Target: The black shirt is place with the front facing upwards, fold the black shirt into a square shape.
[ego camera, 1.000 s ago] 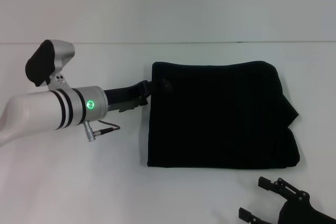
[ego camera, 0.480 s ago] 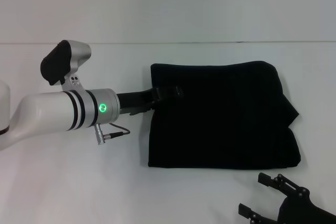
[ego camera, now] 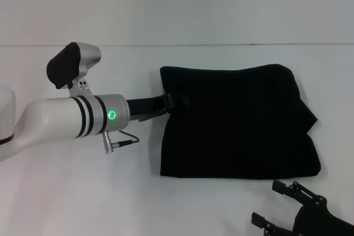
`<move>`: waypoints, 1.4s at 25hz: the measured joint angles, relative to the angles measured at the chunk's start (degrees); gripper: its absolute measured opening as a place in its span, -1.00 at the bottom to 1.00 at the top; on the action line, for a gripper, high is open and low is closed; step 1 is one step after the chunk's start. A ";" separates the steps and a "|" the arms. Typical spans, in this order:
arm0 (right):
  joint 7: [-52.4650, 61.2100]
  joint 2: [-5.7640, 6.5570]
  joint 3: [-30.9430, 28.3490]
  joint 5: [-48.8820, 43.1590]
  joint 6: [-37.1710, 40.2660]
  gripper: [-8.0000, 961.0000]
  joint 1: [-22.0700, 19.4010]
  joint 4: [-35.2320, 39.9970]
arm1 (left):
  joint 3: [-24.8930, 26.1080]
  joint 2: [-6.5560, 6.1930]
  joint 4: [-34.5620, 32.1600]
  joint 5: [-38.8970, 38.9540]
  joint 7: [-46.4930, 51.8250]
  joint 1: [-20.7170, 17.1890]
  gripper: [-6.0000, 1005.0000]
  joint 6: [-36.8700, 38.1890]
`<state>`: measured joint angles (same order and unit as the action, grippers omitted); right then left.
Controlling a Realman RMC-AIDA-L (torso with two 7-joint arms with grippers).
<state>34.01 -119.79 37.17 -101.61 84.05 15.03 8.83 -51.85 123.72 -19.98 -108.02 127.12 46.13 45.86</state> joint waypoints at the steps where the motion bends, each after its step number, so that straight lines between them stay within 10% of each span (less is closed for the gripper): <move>1: 0.00 0.00 0.00 0.00 0.03 0.90 0.00 0.03 | -0.01 0.06 -0.05 0.01 -0.18 -0.05 0.28 -0.02; 18: 0.01 0.00 -0.08 0.14 0.16 0.90 0.14 0.35 | 0.89 0.13 -0.88 3.20 -2.50 -1.93 -0.92 -2.06; 35: 0.01 0.00 -0.81 0.21 -0.47 0.90 1.47 0.49 | 8.89 -0.43 -3.51 4.69 -6.65 -7.19 -0.71 -0.62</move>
<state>34.01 -119.79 36.37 -101.40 83.58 16.50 9.32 -42.96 123.29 -23.50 -103.32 120.48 38.94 45.23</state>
